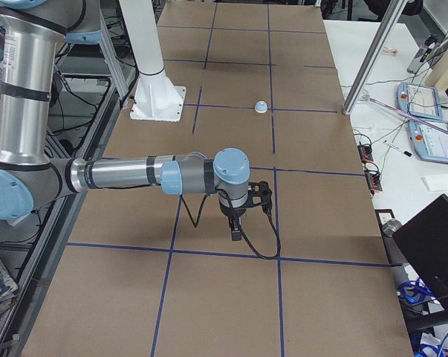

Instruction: Place and press bell with both arms

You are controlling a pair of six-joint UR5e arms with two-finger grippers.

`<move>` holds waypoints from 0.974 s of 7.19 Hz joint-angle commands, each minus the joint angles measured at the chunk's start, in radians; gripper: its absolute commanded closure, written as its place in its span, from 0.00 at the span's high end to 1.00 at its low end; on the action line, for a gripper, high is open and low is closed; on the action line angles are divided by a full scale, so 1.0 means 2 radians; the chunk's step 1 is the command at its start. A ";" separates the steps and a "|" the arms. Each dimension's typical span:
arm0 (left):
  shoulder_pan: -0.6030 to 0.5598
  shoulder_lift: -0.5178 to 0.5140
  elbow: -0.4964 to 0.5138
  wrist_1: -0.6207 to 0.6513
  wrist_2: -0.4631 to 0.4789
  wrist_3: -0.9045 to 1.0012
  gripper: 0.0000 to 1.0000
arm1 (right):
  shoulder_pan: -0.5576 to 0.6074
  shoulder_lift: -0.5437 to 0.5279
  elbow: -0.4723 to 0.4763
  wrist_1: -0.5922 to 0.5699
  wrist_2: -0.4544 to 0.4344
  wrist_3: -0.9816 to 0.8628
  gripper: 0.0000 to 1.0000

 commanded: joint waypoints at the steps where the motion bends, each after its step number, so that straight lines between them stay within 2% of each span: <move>1: 0.000 0.000 -0.003 -0.002 0.000 0.000 1.00 | -0.022 0.001 -0.001 -0.001 -0.023 0.005 1.00; 3: 0.000 0.005 -0.006 -0.002 0.000 0.004 1.00 | -0.033 0.001 -0.003 -0.009 -0.011 0.006 1.00; 4: 0.000 0.006 -0.001 -0.002 0.000 0.003 1.00 | -0.033 0.002 -0.002 -0.018 0.010 0.005 1.00; 7: 0.001 0.006 0.001 -0.003 0.001 0.004 1.00 | -0.033 0.002 -0.002 -0.017 0.009 0.003 1.00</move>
